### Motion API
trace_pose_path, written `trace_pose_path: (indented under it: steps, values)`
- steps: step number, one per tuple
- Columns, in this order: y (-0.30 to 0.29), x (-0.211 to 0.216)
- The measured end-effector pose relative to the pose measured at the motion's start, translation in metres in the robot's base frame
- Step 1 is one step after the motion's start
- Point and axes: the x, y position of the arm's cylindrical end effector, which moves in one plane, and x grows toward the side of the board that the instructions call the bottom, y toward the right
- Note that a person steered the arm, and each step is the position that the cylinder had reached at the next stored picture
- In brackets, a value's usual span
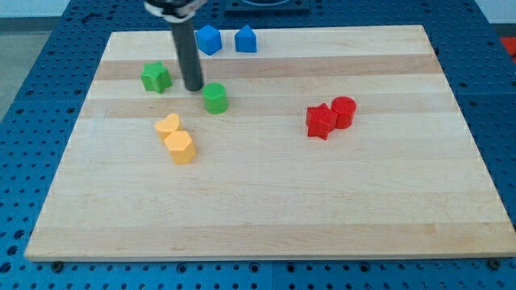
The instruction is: Nudge the yellow heart down a bit
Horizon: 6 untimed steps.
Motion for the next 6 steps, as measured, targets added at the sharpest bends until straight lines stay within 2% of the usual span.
trace_pose_path:
  steps: [1, 2, 3, 5, 6]
  values:
    - [-0.038, 0.012]
    - [-0.053, 0.049]
    - [-0.024, 0.069]
    - [0.115, 0.044]
    - [0.143, 0.026]
